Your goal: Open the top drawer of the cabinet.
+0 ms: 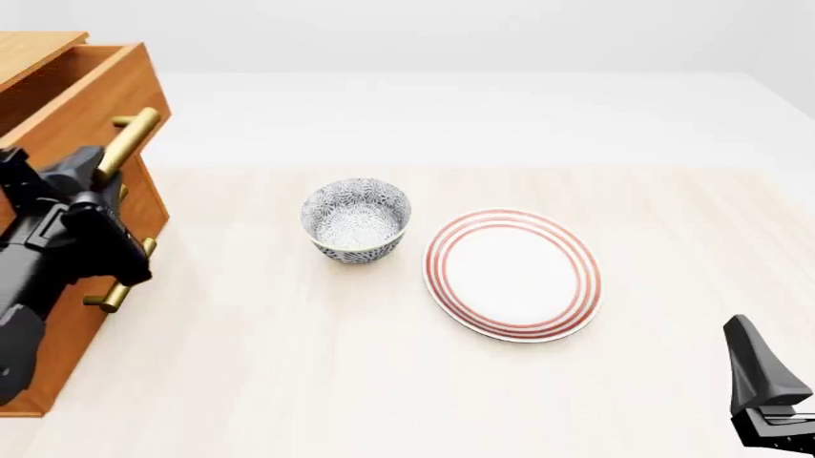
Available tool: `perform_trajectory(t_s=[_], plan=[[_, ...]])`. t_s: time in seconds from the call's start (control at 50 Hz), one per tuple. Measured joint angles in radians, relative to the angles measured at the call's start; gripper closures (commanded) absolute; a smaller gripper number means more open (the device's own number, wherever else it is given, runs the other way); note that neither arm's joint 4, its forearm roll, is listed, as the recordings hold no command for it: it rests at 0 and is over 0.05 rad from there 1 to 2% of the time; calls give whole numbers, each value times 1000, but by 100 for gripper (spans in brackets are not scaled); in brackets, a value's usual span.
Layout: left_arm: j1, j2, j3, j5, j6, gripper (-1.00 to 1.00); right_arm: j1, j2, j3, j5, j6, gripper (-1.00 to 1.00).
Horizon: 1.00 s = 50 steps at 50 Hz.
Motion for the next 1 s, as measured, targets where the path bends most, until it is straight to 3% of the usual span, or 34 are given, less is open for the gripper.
perform_trajectory(t_s=[1.0], plan=[[-106,-101,27,96,13,100,0,0,0,0,0,-100]])
